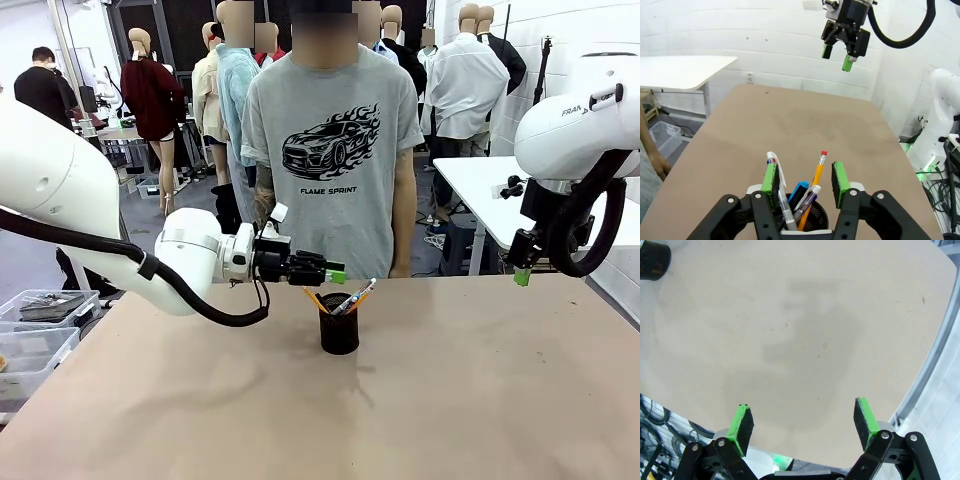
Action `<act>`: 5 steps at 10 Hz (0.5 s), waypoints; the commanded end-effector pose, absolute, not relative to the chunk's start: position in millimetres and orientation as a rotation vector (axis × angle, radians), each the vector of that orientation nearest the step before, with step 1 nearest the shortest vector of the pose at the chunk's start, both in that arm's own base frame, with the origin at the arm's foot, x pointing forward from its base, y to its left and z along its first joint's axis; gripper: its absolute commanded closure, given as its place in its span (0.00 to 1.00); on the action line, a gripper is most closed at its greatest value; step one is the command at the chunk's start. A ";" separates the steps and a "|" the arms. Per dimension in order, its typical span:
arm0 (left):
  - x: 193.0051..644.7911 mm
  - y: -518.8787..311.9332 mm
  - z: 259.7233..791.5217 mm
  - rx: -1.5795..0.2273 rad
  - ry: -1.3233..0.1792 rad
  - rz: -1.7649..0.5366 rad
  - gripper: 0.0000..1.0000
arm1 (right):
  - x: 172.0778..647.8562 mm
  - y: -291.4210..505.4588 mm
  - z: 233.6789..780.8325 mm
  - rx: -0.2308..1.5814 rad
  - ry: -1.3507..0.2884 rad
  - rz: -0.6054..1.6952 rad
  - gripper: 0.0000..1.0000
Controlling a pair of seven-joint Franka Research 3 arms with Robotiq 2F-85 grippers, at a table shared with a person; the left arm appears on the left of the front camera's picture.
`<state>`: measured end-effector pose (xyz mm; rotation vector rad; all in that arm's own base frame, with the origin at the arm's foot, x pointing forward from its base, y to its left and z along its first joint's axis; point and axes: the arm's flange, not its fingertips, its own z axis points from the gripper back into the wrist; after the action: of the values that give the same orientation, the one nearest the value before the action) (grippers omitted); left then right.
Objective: Place the pens into the pen holder.
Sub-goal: Pick up a writing instrument from the table and place it into the Pen holder.
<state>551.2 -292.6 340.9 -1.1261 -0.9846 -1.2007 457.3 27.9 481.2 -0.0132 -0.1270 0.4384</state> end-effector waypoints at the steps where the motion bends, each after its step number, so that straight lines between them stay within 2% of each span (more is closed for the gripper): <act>1: 541.9 -283.9 341.6 -1.129 -1.033 -1.212 0.44 | 457.8 28.1 482.3 -0.013 -0.119 0.440 0.00; 5: 537.1 -268.1 372.0 -1.128 -1.072 -1.220 0.44 | 457.8 28.1 482.3 -0.013 -0.119 0.440 0.00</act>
<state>547.2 -280.8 360.2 -1.1158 -1.0246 -1.2184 457.3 27.8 481.2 -0.0131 -0.1270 0.4383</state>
